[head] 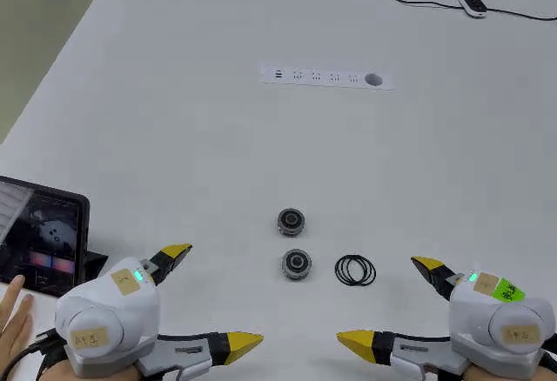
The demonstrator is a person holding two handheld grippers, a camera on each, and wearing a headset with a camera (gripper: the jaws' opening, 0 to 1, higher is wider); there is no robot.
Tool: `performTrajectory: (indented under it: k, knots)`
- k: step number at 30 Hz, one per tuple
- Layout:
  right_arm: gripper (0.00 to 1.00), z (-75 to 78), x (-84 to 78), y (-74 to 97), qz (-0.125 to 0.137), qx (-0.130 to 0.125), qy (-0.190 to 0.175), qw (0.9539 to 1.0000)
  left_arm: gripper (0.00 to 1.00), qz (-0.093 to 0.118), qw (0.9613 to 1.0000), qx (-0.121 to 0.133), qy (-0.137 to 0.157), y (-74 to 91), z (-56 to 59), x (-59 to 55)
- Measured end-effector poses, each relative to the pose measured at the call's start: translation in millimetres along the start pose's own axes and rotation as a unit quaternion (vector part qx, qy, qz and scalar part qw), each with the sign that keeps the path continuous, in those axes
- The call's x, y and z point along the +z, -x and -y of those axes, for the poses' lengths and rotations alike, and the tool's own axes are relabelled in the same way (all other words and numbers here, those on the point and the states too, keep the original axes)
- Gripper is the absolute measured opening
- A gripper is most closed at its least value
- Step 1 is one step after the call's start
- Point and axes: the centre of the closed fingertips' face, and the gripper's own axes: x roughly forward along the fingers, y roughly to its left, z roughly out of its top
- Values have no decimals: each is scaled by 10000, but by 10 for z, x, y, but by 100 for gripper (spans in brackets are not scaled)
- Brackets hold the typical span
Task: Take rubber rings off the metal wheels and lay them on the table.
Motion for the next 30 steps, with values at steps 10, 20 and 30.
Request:
performTrajectory:
  k: [10,20,30]
  knots:
    - [99,-38,-26,-5,-46,-2,-36,10000,99,-4,10000,61,65,7,-19,-7]
    - [99,1,-47,3,-53,-28,-155,9999,98,-61,9999,87,124,-11,-29,-31]
    - [99,-12,-75,-12,-127,9,-220,9997,97,-57,9998,128,157,-19,-85,-7]
